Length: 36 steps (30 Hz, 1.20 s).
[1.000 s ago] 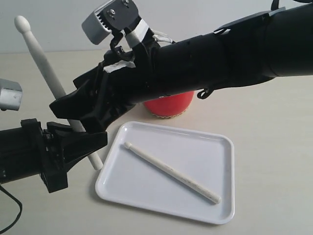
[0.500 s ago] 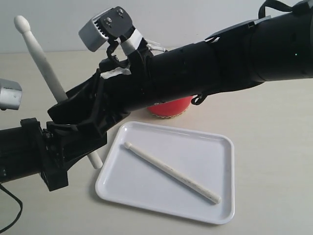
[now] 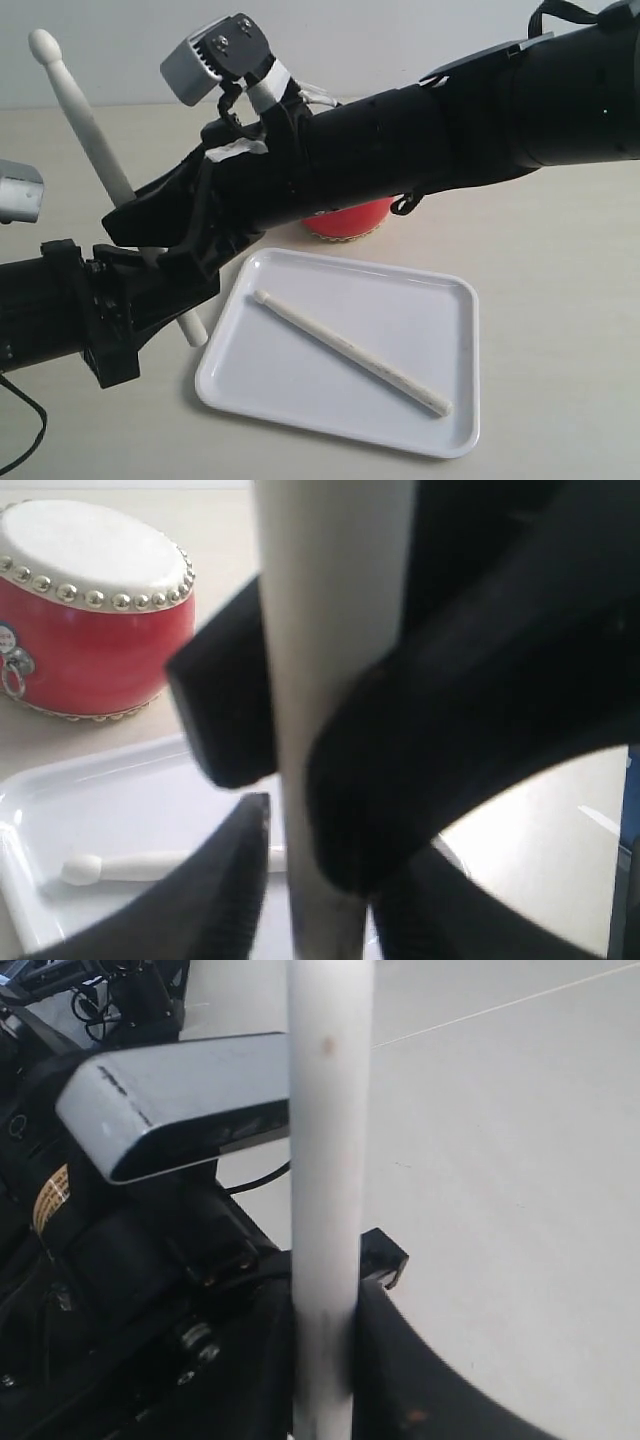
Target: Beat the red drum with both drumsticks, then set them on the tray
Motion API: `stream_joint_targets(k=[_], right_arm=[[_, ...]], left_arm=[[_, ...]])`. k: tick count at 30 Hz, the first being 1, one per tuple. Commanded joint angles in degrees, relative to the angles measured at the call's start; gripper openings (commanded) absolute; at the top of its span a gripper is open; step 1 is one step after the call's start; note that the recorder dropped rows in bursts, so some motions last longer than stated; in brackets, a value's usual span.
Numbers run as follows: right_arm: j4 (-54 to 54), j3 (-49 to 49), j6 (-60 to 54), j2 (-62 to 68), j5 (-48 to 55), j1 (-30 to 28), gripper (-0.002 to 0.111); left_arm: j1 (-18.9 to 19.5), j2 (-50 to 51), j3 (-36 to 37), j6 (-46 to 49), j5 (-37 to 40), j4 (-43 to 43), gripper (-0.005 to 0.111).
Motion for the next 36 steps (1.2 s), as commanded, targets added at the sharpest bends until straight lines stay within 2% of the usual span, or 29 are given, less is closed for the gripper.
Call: stream_joint_targets(k=[1, 3, 4, 6, 8, 11, 12, 13, 15, 16, 17, 18, 23, 28, 31, 36], right_arm=[[0.8, -0.7, 0.2, -0.2, 0.9, 0.1, 0.000], [0.8, -1.2, 0.2, -0.6, -2.6, -0.1, 0.000], [0.6, -1.5, 0.7, -0.9, -5.0, -0.3, 0.000], [-2.2, -3.1, 5.4, -2.2, -10.2, -2.2, 0.000], [-10.8, -5.7, 14.8, -3.5, -11.1, -5.3, 0.000], [-37.3, -10.3, 39.3, -5.4, -10.1, -8.3, 0.000], [-50.4, -11.8, 48.8, -5.5, -8.2, -8.3, 0.000], [-56.5, -12.8, 55.2, -5.5, -6.0, -8.3, 0.000], [-68.5, -13.5, 65.8, -5.5, -1.8, -8.3, 0.000], [-73.7, -13.5, 70.3, -5.4, 0.3, -8.3, 0.000], [-75.9, -13.5, 72.4, -5.1, 1.4, -8.3, 0.000], [-78.0, -13.5, 74.6, -4.8, 2.7, -8.3, 0.000], [-79.5, -13.5, 76.8, -1.2, 8.2, -8.0, 0.000], [-78.2, -13.5, 76.9, 4.2, 8.1, -7.9, 0.000], [-79.2, -13.5, 76.8, 7.5, 8.0, -7.9, 0.000], [-80.4, -13.5, 76.8, 11.8, 6.9, -7.9, 0.000]], left_arm=[[0.1, -0.8, -0.3, 1.5, -0.8, 0.5, 0.066], [0.1, -1.9, -0.3, 1.5, -0.8, 0.7, 0.079], [0.1, -2.3, -0.3, 1.5, -0.8, 0.8, 0.082], [0.1, -3.9, -0.3, 1.5, -0.6, 2.8, 0.083], [0.1, -5.6, -0.3, 1.3, -0.5, 8.5, 0.082], [0.1, -9.3, 0.6, -0.7, 0.9, 12.3, 0.082], [0.1, -10.9, 0.9, -0.1, 1.3, 12.9, 0.081], [0.1, -11.8, 0.9, -0.1, 1.4, 12.9, 0.077], [0.1, -14.3, 0.9, -0.1, 1.6, 12.9, 0.052], [0.1, -15.8, 0.9, -0.6, 3.2, 12.6, 0.029], [0.1, -16.7, 0.9, -1.2, 5.0, 12.0, 0.017], [0.1, -17.7, 0.9, -1.9, 7.2, 10.6, -0.001], [0.1, -22.7, 1.0, -2.7, 13.0, 6.6, 0.001], [0.1, -29.0, 2.7, -3.5, 16.2, 6.1, 0.001], [0.1, -32.0, 4.3, -3.3, 18.9, 2.2, 0.001], [0.1, -35.0, 5.4, -1.8, 19.4, -0.1, 0.001]])
